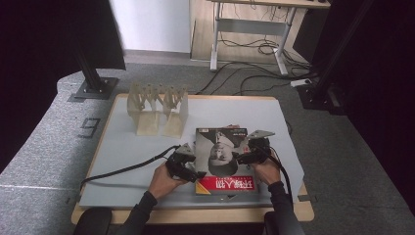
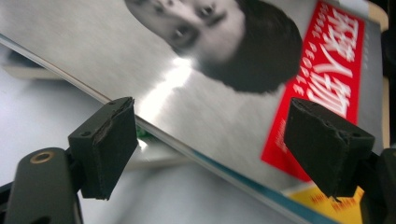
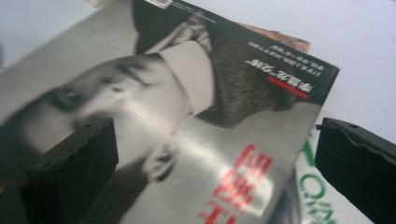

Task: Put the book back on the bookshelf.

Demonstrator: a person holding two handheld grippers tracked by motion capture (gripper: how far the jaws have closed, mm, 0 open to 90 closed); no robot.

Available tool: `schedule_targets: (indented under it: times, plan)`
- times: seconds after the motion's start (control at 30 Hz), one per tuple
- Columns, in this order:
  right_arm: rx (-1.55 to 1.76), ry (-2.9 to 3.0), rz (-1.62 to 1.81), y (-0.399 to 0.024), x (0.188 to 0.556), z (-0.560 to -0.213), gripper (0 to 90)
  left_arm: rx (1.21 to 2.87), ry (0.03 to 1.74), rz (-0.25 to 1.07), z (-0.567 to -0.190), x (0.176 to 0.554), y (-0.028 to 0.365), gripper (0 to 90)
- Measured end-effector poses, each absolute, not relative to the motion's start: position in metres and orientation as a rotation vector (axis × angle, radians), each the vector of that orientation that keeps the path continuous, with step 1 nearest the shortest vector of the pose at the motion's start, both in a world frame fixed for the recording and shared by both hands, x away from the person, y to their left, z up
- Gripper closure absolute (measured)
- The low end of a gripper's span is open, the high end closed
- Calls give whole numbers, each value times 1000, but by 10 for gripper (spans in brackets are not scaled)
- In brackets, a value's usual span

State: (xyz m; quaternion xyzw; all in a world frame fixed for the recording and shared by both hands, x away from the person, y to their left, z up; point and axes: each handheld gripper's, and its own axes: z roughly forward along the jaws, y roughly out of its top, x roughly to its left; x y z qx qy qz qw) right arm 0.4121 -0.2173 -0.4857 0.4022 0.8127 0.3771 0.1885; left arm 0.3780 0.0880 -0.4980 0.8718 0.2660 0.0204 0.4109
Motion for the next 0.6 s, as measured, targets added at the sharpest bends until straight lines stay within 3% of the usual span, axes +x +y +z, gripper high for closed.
schedule_targets:
  times: [0.17,0.23,0.6]
  plan:
    - [1120,2303,1074,-214,397,-478,0,2244,658,144,-487,392,85,152]
    - [1132,2297,1098,-217,390,-476,0,2207,666,93,-482,399,88,149]
    - [1198,2232,1095,-244,351,-479,0,2201,669,99,-474,418,94,100]
